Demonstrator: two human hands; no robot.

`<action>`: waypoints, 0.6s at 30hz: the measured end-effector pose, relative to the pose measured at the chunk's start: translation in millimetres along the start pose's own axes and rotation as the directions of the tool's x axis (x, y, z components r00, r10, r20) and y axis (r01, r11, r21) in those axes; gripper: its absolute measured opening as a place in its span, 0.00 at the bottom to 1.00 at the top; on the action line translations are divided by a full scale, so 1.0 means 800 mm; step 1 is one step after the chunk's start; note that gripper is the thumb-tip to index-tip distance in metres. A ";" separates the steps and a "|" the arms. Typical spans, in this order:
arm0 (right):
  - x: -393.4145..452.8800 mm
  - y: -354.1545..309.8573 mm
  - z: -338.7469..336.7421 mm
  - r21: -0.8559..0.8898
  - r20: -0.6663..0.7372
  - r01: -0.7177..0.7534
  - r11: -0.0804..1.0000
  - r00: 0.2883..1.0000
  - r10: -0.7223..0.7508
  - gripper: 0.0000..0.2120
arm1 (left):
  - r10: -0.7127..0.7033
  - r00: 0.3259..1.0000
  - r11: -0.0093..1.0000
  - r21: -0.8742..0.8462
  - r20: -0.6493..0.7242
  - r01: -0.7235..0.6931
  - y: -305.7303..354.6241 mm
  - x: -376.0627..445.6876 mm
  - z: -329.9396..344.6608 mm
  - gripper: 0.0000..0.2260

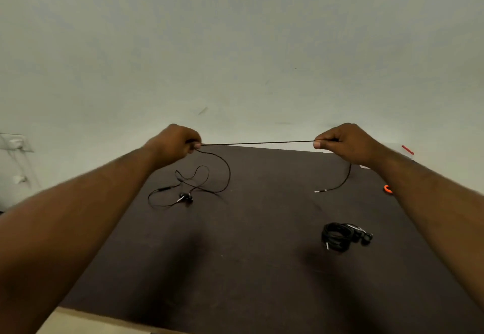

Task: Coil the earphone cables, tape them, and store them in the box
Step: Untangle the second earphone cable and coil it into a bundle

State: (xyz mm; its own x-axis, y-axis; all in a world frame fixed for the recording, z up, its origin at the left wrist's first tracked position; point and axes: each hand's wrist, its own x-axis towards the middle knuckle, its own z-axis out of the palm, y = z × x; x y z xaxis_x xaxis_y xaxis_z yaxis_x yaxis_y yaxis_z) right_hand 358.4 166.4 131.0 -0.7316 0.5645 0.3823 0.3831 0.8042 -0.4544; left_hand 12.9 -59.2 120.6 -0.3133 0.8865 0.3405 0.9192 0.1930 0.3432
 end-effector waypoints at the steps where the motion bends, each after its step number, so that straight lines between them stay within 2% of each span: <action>1: 0.000 0.003 -0.003 0.014 -0.015 -0.010 1.000 1.000 0.010 0.04 | -0.018 1.000 1.000 -0.016 -0.023 0.018 -0.010 -0.001 -0.001 0.09; 4: 0.003 0.002 -0.008 0.006 -0.023 -0.013 1.000 1.000 0.014 0.06 | -0.037 0.998 0.999 -0.037 -0.044 0.036 -0.019 -0.002 -0.003 0.11; 10: 0.003 0.001 -0.013 0.005 -0.011 -0.038 0.999 0.999 0.038 0.07 | -0.063 0.997 0.998 -0.018 -0.053 0.062 -0.025 0.004 -0.001 0.09; 13: 0.006 -0.003 -0.001 -0.017 -0.017 -0.004 1.000 1.000 0.004 0.08 | -0.061 0.992 0.983 0.176 0.111 0.041 -0.006 0.014 -0.003 0.06; 15: 0.011 -0.018 0.011 -0.031 -0.004 0.036 0.999 0.999 -0.037 0.08 | -0.108 0.973 0.966 0.252 0.202 0.055 0.025 0.021 -0.009 0.11; 16: 0.015 -0.029 0.016 -0.029 -0.004 0.059 0.998 0.998 -0.059 0.08 | -0.117 0.967 0.973 0.223 0.226 0.065 0.044 0.025 -0.010 0.15; 18: 0.024 -0.049 0.026 -0.014 -0.020 0.096 0.995 0.995 -0.096 0.09 | -0.076 0.967 0.997 0.034 0.241 0.070 0.083 0.031 -0.006 0.20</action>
State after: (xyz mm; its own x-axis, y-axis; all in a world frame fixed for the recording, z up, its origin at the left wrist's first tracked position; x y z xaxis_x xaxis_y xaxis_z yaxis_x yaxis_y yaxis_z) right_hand 317.4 142.3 139.5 -0.7535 0.4880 0.4406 0.3189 0.8573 -0.4041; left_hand 65.3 -26.8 156.2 -0.3158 0.9443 0.0922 0.9024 0.2689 0.3366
